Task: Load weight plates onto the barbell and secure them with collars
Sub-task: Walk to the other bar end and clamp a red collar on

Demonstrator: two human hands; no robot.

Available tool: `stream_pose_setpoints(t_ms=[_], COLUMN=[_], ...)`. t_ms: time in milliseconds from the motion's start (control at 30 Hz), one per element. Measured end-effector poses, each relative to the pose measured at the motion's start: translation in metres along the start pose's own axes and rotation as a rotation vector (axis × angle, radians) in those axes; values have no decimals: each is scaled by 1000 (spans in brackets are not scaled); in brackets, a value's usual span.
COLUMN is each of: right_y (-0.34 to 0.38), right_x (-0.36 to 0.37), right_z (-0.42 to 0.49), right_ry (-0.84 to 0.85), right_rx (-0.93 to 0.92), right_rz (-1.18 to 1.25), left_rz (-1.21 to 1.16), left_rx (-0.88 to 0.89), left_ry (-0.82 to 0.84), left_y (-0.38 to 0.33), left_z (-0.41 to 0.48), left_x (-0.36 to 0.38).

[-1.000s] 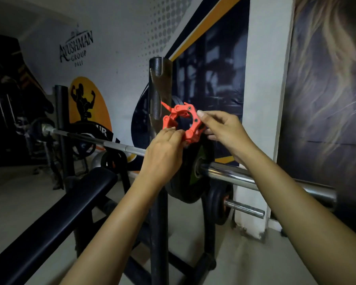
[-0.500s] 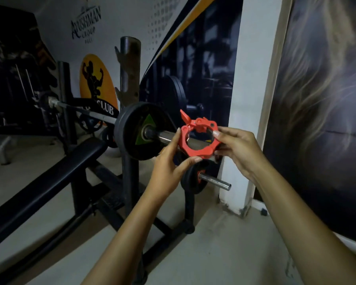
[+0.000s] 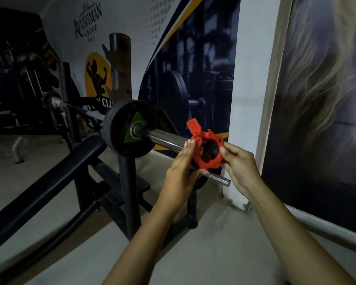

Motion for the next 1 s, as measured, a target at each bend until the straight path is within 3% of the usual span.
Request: stream_pose_setpoints(t_ms=[133, 233, 367, 600, 900, 1000], right_y=[-14, -20, -24, -33, -52, -63], right_x=[-3, 1, 11, 43, 96, 122], right_z=[11, 21, 41, 82, 138, 154], right_ry=[22, 69, 197, 311, 474, 489], right_rx=[18, 47, 131, 204, 258, 275], right_rz=[26, 55, 90, 68, 95, 104], left_rz=[104, 82, 32, -20, 117, 261], left_rx=[124, 111, 15, -231, -388, -444], left_ry=[-37, -24, -70, -320, -527, -552], left_y=[12, 21, 31, 52, 75, 82], left_z=[-9, -11, -5, 16, 51, 68], left_x=[9, 5, -2, -6, -10, -17])
Point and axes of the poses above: each hand's wrist, its own z-axis towards the middle knuckle, its own x-axis out of the palm, y = z × x, the point moved 1 cm from there along z, towards the middle knuckle, and after that the axes turned 7 degrees about -y, right-handed, at the moved point
